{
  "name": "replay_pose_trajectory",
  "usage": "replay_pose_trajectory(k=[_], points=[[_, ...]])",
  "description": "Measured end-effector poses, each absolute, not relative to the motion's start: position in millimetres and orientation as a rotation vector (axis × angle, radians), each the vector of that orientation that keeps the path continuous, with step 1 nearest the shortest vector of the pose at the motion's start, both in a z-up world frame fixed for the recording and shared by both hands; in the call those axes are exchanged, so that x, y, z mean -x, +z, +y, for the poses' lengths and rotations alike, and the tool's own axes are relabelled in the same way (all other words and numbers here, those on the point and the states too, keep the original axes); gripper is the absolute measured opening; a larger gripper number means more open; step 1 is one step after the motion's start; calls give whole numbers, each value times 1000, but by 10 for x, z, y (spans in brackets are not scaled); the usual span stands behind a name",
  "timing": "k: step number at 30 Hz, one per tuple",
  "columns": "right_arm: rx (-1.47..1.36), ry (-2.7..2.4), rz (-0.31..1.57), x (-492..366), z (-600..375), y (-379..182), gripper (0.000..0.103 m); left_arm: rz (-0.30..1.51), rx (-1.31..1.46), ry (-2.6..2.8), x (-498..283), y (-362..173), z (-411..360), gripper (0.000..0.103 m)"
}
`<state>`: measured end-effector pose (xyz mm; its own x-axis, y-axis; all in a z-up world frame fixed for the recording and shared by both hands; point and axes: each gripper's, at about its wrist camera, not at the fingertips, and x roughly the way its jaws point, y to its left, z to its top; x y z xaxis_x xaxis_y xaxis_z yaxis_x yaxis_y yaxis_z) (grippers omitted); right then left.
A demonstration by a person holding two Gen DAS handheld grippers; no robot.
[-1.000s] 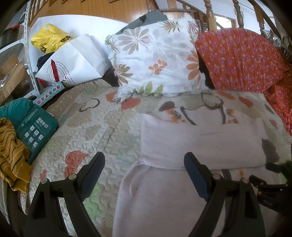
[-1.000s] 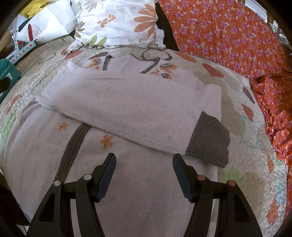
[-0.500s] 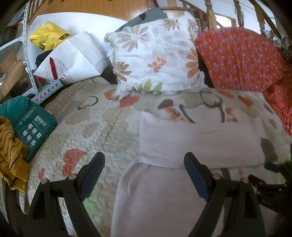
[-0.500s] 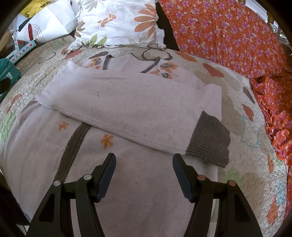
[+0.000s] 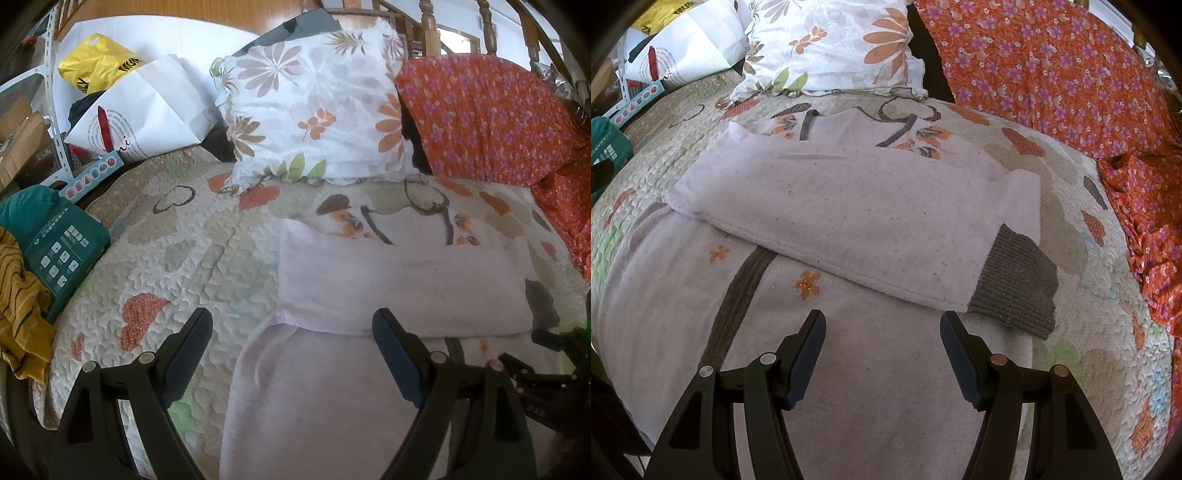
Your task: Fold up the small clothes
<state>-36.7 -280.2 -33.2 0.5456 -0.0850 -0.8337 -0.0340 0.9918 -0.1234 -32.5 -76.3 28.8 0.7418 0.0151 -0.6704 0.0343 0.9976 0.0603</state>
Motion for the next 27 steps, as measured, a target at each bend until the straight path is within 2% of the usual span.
replay_pose_trajectory(k=[18,23,27], points=[[172,-44,944,477,-2765,-281,69,744,-72,9,314,306,-597,88],[219,-102,883,709,-2832,-165,69,826,-24,18,332,92,-259,88],[32,-136,892,1006,-3170,-73,71,937,96,-4,424,-178,123,88]])
